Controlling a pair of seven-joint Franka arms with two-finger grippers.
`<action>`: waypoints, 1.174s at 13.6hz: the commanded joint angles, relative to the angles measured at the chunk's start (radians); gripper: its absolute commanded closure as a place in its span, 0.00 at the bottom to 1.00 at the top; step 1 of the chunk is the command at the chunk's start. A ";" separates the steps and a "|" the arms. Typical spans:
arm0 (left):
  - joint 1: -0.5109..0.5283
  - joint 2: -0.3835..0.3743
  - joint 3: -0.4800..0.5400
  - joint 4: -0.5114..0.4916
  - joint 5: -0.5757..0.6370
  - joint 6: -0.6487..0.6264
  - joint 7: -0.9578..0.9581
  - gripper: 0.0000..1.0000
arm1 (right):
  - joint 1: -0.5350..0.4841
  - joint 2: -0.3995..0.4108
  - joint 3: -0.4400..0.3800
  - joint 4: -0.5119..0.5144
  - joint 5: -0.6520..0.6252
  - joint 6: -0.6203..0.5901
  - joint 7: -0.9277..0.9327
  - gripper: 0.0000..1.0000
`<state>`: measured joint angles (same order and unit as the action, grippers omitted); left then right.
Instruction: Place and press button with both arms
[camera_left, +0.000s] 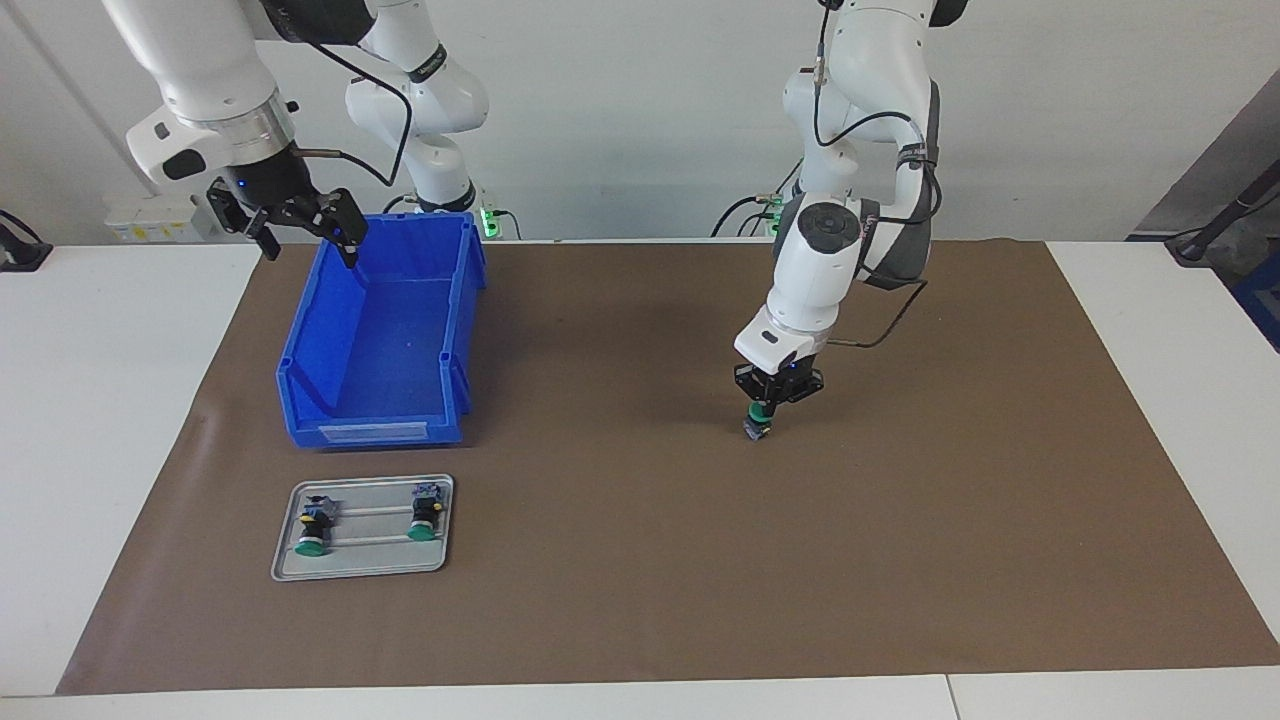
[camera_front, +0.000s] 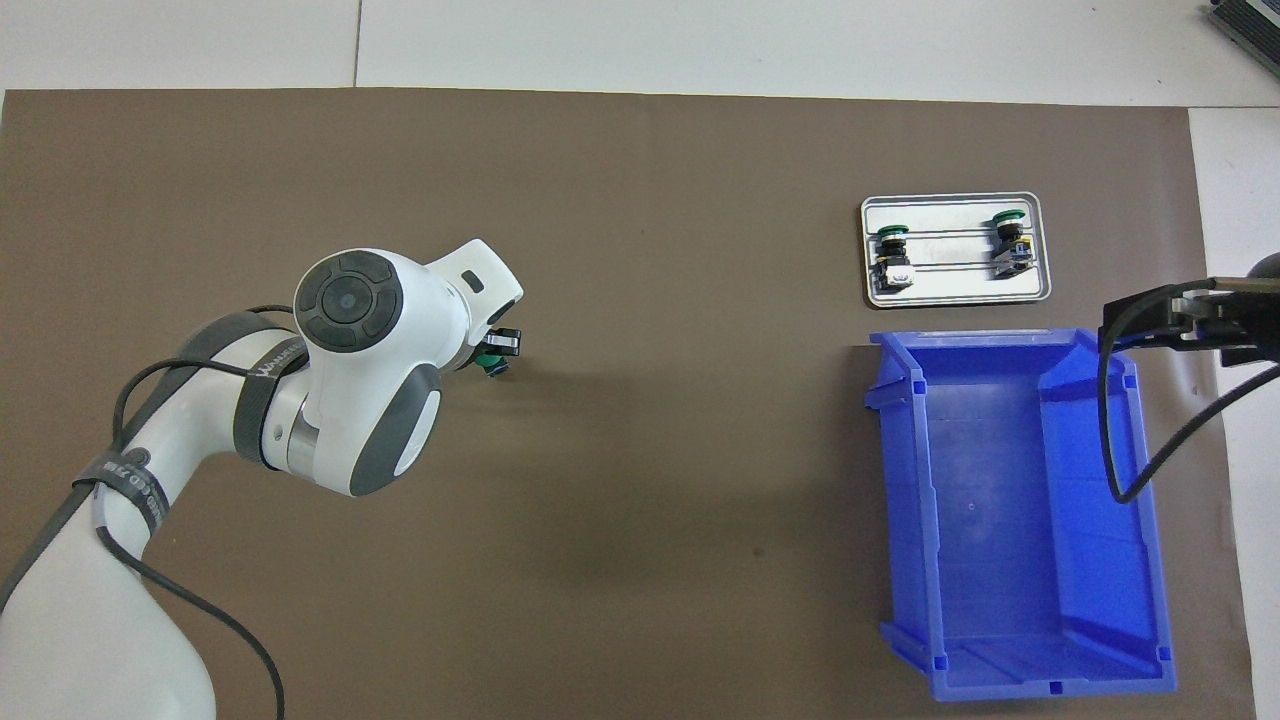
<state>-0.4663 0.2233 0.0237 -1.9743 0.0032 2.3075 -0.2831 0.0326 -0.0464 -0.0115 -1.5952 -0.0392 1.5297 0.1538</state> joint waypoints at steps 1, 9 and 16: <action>-0.023 0.047 0.012 -0.012 0.023 0.036 -0.025 1.00 | -0.011 -0.027 0.004 -0.029 0.019 0.004 0.013 0.00; 0.090 -0.111 0.015 -0.012 0.023 -0.155 0.103 0.40 | 0.003 -0.046 0.005 -0.098 0.025 0.073 0.030 0.00; 0.285 -0.168 0.018 0.053 0.009 -0.314 0.366 0.00 | 0.196 0.023 0.007 -0.092 0.038 0.202 0.176 0.00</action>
<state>-0.2164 0.0753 0.0481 -1.9612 0.0131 2.0647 0.0641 0.1832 -0.0416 -0.0054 -1.6662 -0.0320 1.6670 0.2936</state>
